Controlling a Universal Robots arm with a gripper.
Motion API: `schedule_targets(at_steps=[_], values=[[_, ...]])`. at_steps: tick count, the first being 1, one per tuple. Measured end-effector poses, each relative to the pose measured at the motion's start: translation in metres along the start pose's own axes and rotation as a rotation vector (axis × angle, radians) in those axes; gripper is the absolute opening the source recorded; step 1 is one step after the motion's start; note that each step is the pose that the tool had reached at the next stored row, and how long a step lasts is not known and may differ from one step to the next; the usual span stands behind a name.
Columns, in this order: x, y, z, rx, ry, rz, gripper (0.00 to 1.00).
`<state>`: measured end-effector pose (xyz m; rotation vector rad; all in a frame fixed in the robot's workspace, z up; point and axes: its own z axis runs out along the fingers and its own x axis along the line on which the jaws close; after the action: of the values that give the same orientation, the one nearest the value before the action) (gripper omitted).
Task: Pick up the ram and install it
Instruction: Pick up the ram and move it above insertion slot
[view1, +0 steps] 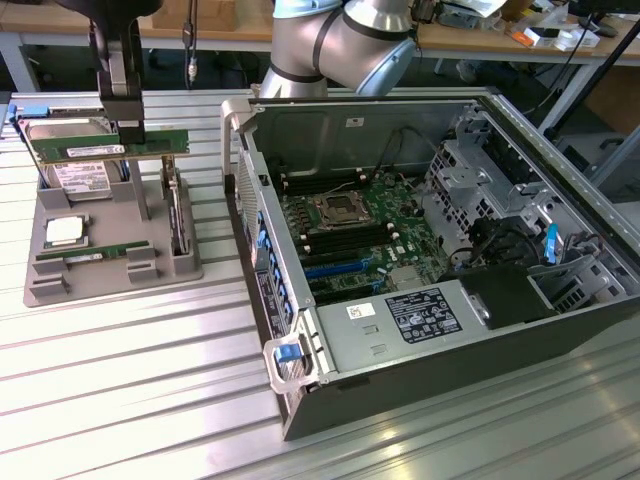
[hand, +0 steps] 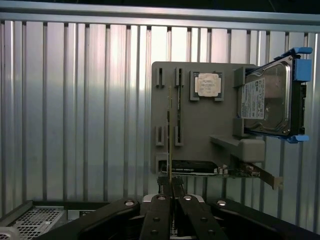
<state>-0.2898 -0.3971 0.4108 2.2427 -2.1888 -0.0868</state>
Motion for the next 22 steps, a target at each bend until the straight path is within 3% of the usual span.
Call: schedule_targets(at_steps=[22], values=[[0.0002, -0.0095, -0.0004, 0.0000, 0.0000, 0.000, 0.12]])
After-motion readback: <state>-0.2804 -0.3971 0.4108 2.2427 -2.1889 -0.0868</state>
